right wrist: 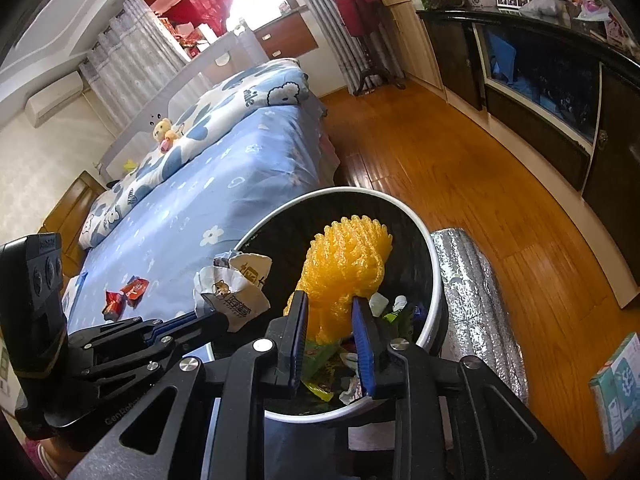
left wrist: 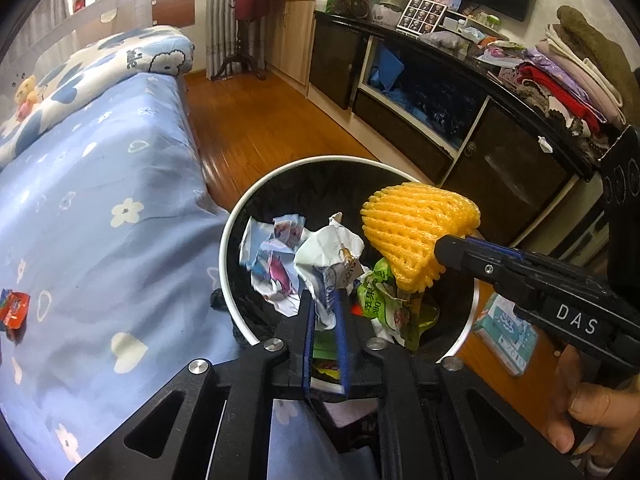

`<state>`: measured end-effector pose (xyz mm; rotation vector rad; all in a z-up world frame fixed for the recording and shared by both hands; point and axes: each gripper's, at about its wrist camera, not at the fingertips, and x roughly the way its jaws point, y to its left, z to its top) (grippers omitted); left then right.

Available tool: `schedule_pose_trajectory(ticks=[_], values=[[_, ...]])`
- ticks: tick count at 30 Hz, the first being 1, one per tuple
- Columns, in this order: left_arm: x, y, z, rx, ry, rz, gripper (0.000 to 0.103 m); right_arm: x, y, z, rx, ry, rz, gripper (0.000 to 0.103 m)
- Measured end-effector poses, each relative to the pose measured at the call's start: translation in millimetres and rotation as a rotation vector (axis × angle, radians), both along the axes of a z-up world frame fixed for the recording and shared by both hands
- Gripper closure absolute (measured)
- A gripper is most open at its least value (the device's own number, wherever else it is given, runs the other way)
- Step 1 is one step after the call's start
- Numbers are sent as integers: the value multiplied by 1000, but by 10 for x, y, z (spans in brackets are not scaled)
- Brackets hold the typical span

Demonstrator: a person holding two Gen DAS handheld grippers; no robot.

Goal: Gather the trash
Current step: 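Carry silver wrapper and yellow net over the bin and open both tools, then move both open tools back toward the red and orange bags on the bed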

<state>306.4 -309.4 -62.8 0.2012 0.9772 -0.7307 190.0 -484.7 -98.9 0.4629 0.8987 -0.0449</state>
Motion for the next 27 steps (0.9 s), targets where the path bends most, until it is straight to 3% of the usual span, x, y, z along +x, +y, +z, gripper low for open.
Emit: schedule_pose_trajectory(ticks=[3,4,6,9,23,27], values=[[20,-11,18,-2,-3,9,71,27,-1,-17,-3,11,3,70],[17,-8,24,-4,-6,8,70,35,-7,-18,-2,12,1,64],[2,5,37,-5,-12,11,69,41,-16,-8,-6,10,-4,63],[-8,108,53,-19,-16,30,58,31,-31,0,-4,8,-15,59],[-250,1030,37,-67,-21,212,51,-71,344,160,-8,-81,-14,27],[-357,1352,31,-70,-25,275,50,-47,604,224,1,-110,19,24]])
